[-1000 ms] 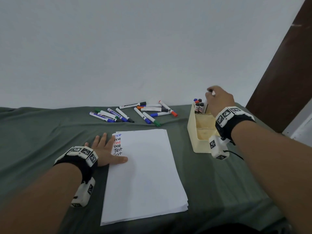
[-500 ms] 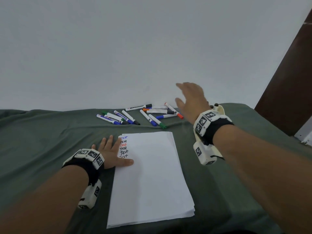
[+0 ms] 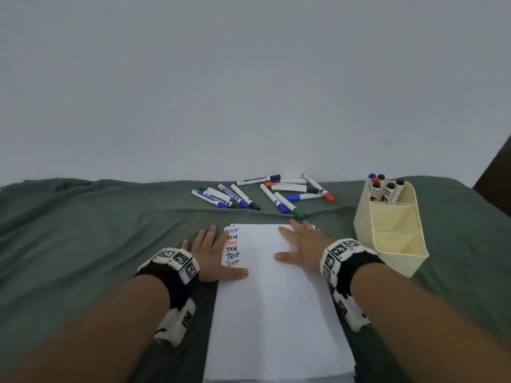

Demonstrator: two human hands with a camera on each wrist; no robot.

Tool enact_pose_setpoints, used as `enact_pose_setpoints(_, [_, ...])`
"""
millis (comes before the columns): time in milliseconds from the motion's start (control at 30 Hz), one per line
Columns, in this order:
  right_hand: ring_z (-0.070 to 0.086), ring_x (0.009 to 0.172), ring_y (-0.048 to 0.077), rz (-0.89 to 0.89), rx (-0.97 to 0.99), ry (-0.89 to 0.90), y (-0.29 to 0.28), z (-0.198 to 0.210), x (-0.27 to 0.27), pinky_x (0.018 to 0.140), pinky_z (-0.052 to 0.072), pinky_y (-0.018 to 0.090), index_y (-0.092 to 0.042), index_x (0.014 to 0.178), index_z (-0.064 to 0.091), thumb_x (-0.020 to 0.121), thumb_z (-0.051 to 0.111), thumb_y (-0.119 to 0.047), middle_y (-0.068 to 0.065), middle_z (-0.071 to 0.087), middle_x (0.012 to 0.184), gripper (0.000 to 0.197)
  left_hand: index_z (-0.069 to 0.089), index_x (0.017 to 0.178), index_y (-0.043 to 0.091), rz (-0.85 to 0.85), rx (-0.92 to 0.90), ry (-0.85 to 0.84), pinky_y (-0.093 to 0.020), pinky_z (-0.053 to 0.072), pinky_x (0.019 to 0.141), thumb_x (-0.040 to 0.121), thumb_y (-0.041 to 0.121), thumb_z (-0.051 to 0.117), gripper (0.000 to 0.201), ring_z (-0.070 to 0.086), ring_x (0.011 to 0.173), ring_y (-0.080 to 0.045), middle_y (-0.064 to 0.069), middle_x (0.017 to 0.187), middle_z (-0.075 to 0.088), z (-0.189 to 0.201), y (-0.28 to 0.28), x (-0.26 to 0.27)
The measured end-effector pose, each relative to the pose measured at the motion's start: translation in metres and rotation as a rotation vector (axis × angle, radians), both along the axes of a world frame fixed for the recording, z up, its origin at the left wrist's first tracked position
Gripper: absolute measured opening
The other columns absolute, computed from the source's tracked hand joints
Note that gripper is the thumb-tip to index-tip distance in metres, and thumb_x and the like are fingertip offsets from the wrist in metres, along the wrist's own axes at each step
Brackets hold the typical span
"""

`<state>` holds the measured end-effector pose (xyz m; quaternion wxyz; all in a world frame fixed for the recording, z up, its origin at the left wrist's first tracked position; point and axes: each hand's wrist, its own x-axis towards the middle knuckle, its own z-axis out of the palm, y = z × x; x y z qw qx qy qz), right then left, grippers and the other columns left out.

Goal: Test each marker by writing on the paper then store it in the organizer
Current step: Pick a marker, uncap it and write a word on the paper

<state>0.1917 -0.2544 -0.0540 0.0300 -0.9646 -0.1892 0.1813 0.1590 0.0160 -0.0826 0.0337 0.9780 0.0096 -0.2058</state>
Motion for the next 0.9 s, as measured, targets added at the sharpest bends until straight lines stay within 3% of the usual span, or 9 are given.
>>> enact_pose_setpoints(133, [-0.002, 0.156, 0.03, 0.011, -0.003, -0.021, 0.0, -0.002, 0.003, 0.125, 0.008, 0.052, -0.032, 0.161, 0.01, 0.092, 0.042, -0.075, 0.002, -0.002, 0.171, 0.087, 0.018, 0.148, 0.039, 0.004, -0.001, -0.202, -0.053, 0.024, 0.111, 0.048, 0.103, 0.019, 0.119, 0.023, 0.143, -0.024, 0.004, 0.158, 0.021, 0.009, 0.005, 0.013])
enact_pose_setpoints(233, [-0.001, 0.156, 0.028, 0.0, 0.008, -0.029, -0.001, -0.004, 0.004, 0.124, 0.009, 0.05, -0.034, 0.161, 0.012, 0.092, 0.04, -0.077, 0.003, -0.002, 0.171, 0.086, 0.033, 0.142, 0.034, 0.02, -0.007, -0.342, -0.05, 0.036, 0.104, 0.062, 0.095, 0.033, 0.1, 0.039, 0.133, -0.024, 0.002, 0.148, 0.04, 0.021, 0.009, 0.039])
enact_pose_setpoints(367, [-0.003, 0.157, 0.028, -0.017, 0.023, -0.017, -0.001, -0.008, 0.008, 0.124, 0.007, 0.051, -0.036, 0.16, 0.013, 0.091, 0.04, -0.078, 0.003, -0.003, 0.171, 0.085, 0.044, 0.138, 0.032, -0.076, -0.001, -0.371, -0.043, 0.044, 0.1, 0.083, 0.068, 0.051, 0.066, 0.043, 0.127, -0.022, 0.001, 0.137, 0.046, 0.034, 0.008, 0.073])
enact_pose_setpoints(500, [-0.003, 0.157, 0.027, -0.026, 0.022, -0.021, -0.001, -0.012, 0.012, 0.124, 0.007, 0.05, -0.038, 0.159, 0.013, 0.09, 0.039, -0.079, 0.002, -0.003, 0.17, 0.085, 0.055, 0.13, 0.034, -0.218, -0.042, -0.453, -0.04, 0.043, 0.1, 0.094, 0.047, 0.051, 0.039, 0.043, 0.124, -0.02, 0.005, 0.132, 0.05, 0.048, -0.013, 0.1])
enact_pose_setpoints(700, [-0.002, 0.156, 0.027, -0.015, 0.028, -0.033, -0.001, -0.013, 0.013, 0.125, 0.006, 0.051, -0.037, 0.158, 0.017, 0.091, 0.039, -0.077, 0.004, -0.001, 0.17, 0.081, 0.048, 0.141, 0.037, -0.449, 0.201, -0.289, -0.041, 0.037, 0.11, 0.104, 0.029, 0.04, 0.039, 0.04, 0.134, -0.023, 0.001, 0.144, 0.045, 0.07, -0.053, 0.13])
enact_pose_setpoints(800, [-0.001, 0.156, 0.028, -0.012, 0.032, -0.032, -0.001, -0.012, 0.011, 0.125, 0.007, 0.051, -0.036, 0.158, 0.017, 0.092, 0.039, -0.076, 0.006, -0.001, 0.17, 0.081, 0.053, 0.136, 0.037, -0.541, 0.344, -0.197, -0.042, 0.044, 0.103, 0.101, 0.015, 0.044, 0.043, 0.048, 0.126, -0.026, -0.001, 0.136, 0.051, 0.075, -0.066, 0.132])
enact_pose_setpoints(900, [0.0, 0.156, 0.028, -0.012, 0.039, -0.029, -0.001, -0.011, 0.01, 0.125, 0.007, 0.051, -0.035, 0.158, 0.018, 0.092, 0.039, -0.076, 0.007, 0.0, 0.17, 0.08, 0.058, 0.126, 0.034, -0.534, 0.37, -0.203, -0.041, 0.051, 0.094, 0.095, 0.008, 0.049, 0.042, 0.052, 0.118, -0.024, -0.001, 0.125, 0.055, 0.074, -0.067, 0.13])
